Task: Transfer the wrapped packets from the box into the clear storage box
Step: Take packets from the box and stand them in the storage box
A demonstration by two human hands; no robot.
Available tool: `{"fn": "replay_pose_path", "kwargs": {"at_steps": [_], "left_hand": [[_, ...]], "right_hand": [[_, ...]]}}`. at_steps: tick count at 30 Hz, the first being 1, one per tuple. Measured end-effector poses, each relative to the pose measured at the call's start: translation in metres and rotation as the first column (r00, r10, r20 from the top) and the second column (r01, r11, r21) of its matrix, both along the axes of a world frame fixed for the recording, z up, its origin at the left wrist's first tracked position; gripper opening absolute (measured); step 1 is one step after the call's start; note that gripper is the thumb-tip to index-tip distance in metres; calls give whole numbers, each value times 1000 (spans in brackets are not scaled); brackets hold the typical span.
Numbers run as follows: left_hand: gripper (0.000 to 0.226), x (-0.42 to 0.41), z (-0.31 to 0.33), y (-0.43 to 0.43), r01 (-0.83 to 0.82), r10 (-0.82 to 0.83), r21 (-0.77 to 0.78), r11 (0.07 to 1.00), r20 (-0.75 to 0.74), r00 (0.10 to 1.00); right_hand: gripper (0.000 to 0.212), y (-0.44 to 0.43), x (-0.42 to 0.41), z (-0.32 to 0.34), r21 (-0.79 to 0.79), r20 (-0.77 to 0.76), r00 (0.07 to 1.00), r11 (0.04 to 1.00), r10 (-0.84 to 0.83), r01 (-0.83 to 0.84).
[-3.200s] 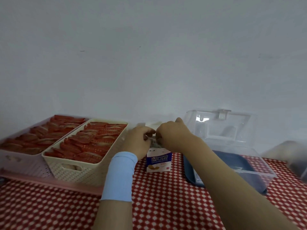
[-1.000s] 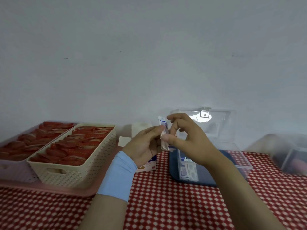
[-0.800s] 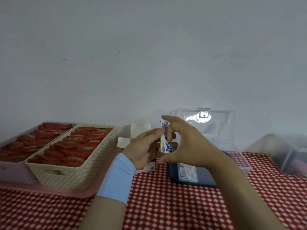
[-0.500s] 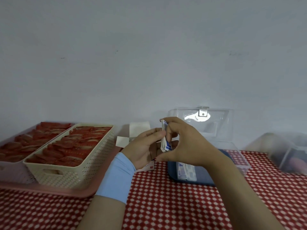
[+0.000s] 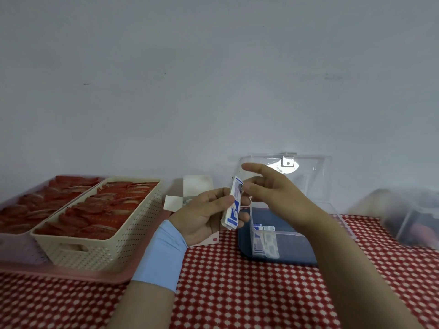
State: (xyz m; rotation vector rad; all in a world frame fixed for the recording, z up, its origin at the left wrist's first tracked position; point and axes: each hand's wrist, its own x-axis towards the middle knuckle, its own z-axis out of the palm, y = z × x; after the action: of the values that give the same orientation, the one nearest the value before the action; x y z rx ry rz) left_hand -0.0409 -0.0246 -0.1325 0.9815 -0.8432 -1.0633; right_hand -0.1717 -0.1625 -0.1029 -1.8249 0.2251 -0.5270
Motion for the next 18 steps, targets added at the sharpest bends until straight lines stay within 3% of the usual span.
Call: {"fn": "replay_pose_path", "kwargs": {"at_steps": [7,10,12,14,16,18], "left_hand": [[29,-1,3,3,59,-63,60,996,70,996],[22,4,4,-1,-12,-23,171,985,202,979],[11,5,9,-2,-214,74,238,947,488,870],[9,4,15,-3,-385,120,193,902,747,654],[10,0,20,-4,-444,168,124,887,811,561],[10,-4,20,-5,-470,210,95,878,805,555]], "right_hand": [[11,-5,-5,-2,0,-68,996,998,65,-65],[11,-6,-6,-1,-79,-98,995,997,18,-26],[10,-8,-5,-2,-116,-103,994,993,-46,34],[9,-9,-4,-2,-130,-105,988,987,-112,98],[8,-9,-2,-4,-114,-91,984,983,-152,141],[8,-9,0,-4,-67,-70,981,982,-179,174]]}}
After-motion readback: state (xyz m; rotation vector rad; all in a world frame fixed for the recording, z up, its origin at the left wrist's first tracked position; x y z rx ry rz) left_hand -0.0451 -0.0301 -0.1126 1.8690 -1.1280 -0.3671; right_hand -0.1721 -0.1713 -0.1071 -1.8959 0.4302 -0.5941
